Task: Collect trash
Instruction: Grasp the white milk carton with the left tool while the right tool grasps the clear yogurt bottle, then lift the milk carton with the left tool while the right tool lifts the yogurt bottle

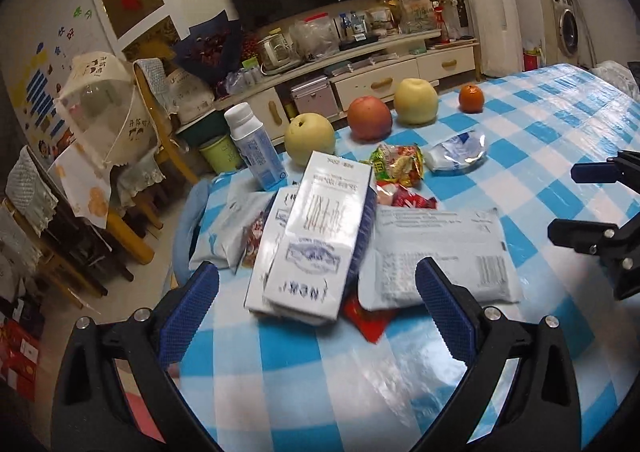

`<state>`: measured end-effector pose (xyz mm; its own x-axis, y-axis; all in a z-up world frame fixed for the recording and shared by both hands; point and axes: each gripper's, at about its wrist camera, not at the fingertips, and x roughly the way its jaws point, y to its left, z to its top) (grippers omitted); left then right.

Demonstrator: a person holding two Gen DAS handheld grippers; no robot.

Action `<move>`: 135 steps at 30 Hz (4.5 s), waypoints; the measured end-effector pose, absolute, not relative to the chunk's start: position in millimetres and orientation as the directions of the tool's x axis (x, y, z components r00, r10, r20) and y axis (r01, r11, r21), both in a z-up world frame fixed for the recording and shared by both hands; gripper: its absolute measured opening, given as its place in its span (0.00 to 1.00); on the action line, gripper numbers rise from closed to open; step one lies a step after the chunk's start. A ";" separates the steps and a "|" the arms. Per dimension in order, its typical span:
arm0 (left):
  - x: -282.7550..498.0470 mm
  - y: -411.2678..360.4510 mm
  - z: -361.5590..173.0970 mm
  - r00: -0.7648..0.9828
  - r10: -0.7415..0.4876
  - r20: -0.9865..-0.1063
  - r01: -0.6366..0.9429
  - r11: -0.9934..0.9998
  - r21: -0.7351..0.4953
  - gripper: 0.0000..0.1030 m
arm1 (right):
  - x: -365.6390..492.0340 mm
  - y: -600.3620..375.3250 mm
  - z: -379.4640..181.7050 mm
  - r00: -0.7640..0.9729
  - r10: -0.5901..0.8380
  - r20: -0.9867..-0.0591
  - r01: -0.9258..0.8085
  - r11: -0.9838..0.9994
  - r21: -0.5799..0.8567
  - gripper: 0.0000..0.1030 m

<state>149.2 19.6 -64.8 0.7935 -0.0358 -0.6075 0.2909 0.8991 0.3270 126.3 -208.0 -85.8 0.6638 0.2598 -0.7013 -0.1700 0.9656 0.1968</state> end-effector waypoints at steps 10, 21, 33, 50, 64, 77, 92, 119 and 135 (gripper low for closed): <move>197.3 8.4 -78.3 0.773 -0.025 -0.634 0.296 0.898 0.326 0.96 | 196.5 -246.7 -103.9 0.638 0.240 -0.732 -0.027 0.957 0.290 0.96; 221.6 7.4 -88.0 0.740 -0.004 -0.673 0.260 0.924 0.280 0.66 | 253.0 -233.8 -108.0 0.630 0.195 -0.752 0.048 0.956 0.289 0.96; 218.1 27.1 -84.7 0.725 -0.024 -0.689 0.181 0.971 0.157 0.39 | 283.1 -202.3 -134.6 0.595 0.072 -0.800 -0.008 0.996 0.084 0.96; 210.9 62.2 -91.6 0.658 -0.106 -0.745 0.187 0.982 0.025 0.53 | 264.0 -199.5 -124.8 0.569 0.165 -0.806 -0.093 0.986 0.136 0.56; 217.1 28.3 -112.2 0.680 0.042 -0.732 0.215 0.943 0.255 0.67 | 284.5 -198.6 -139.0 0.590 0.086 -0.803 -0.114 0.993 0.022 0.93; 219.0 26.2 -114.0 0.693 0.068 -0.718 0.191 0.943 0.274 0.43 | 300.8 -184.9 -139.8 0.595 0.089 -0.799 -0.156 0.988 -0.006 0.80; 207.0 68.1 -97.3 0.678 -0.048 -0.733 0.139 0.988 0.064 0.37 | 268.8 -165.9 -115.4 0.632 0.093 -0.770 -0.176 0.984 -0.025 0.56; 173.5 140.0 -82.1 0.728 -0.088 -0.680 0.059 0.996 -0.065 0.37 | 265.9 -202.8 -111.7 0.671 0.045 -0.740 -0.015 0.999 0.047 0.87; 187.4 130.7 -93.4 0.716 -0.099 -0.691 0.074 0.995 -0.066 0.37 | 377.9 -205.4 -127.4 0.562 0.027 -0.827 0.206 0.963 0.171 0.93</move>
<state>187.4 130.7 -93.4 0.7160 -0.0994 -0.6909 0.0740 0.9950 -0.0665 377.9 -205.4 -127.4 0.5619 0.0266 -0.8268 0.2062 0.9634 0.1712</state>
